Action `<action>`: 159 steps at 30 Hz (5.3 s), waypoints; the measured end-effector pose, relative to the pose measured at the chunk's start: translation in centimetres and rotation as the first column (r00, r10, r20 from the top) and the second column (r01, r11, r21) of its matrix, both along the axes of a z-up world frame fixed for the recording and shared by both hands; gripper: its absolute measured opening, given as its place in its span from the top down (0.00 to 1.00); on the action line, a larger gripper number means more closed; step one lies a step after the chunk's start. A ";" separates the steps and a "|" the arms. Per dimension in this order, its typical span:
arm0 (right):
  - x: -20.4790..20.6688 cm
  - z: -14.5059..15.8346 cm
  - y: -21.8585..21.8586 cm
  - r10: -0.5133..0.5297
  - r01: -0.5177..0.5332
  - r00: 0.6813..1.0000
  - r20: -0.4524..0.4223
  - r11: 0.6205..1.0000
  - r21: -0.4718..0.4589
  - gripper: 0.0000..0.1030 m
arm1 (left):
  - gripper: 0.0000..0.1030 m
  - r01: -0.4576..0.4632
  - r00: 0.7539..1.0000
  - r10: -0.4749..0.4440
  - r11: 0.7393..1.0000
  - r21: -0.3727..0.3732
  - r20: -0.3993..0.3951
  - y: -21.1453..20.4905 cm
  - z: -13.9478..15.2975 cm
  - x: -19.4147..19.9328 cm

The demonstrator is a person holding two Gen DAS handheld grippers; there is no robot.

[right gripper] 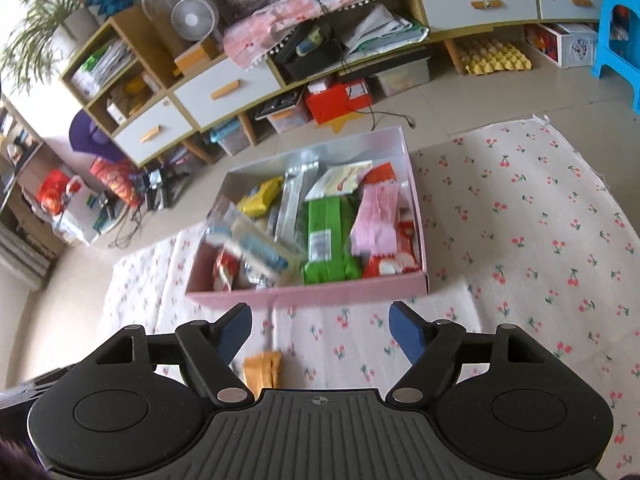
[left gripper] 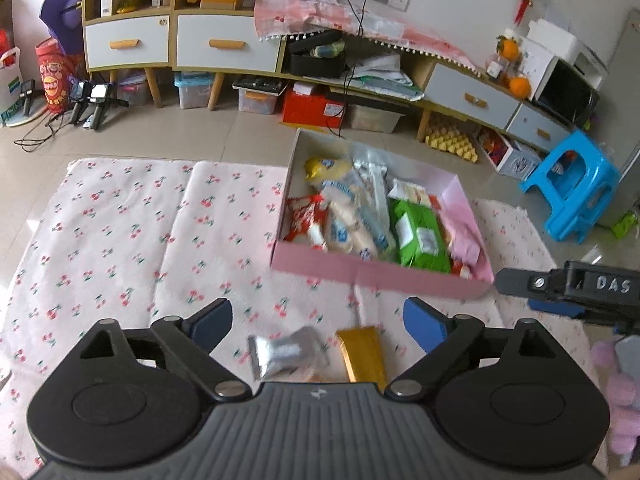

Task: Organize snacks
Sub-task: 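Withdraw both tools from the box back toward the remaining snacks, then grasp the brown cake pack with left tool while right tool grasps gold bar, then carry both snacks into the pink box and open both tools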

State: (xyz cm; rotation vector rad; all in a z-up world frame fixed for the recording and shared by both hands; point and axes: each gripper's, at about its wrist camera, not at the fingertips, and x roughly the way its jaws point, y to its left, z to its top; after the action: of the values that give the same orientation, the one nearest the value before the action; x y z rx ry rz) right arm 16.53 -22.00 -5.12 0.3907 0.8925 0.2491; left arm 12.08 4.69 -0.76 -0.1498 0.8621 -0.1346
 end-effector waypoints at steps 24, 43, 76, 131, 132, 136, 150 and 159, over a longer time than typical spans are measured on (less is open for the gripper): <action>-4.6 -2.2 4.2 0.201 -0.185 0.977 0.068 0.965 -0.185 0.13 | 0.01 0.113 0.991 -0.125 0.971 0.211 0.044 1.0 -5.4 -4.6; -4.3 -4.9 6.0 0.232 -0.216 0.972 0.029 0.939 -0.269 0.12 | 0.26 0.328 0.941 -0.339 0.920 0.215 0.017 -1.1 -8.6 -4.3; -4.8 -8.8 12.4 0.327 -0.305 0.945 0.005 0.887 -0.346 0.16 | 0.48 0.240 0.970 -0.244 0.942 0.234 -0.012 3.4 -7.7 -4.3; -2.5 -1.0 0.9 0.077 -0.072 0.996 -0.037 0.990 0.123 0.73 | 0.57 0.025 1.000 -0.025 1.000 -0.016 0.001 0.4 -2.1 -0.8; -2.4 -0.8 0.5 0.072 -0.067 0.997 -0.034 0.989 0.128 0.73 | 0.57 0.021 1.000 -0.021 1.000 -0.023 0.005 0.3 -2.0 -0.7; -1.9 -0.4 -0.9 0.053 -0.048 0.998 -0.031 0.989 0.137 0.73 | 0.57 0.012 1.000 -0.012 0.999 -0.042 0.019 0.2 -1.5 0.2; 5.0 -0.3 -2.9 -0.051 0.049 0.999 0.007 0.988 0.145 0.73 | 0.57 0.127 0.980 -0.115 0.990 -0.063 0.163 -3.9 -1.3 7.5; 10.1 -3.1 -2.5 -0.053 0.052 0.998 0.015 0.996 0.075 0.73 | 0.56 0.168 0.978 -0.160 0.984 -0.056 0.136 -4.2 -5.5 9.5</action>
State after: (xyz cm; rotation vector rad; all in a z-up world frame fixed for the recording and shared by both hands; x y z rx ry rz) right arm 26.60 -24.48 -8.27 0.4797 0.8568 0.2376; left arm 21.57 0.48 -6.29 -0.1307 0.7388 -0.3250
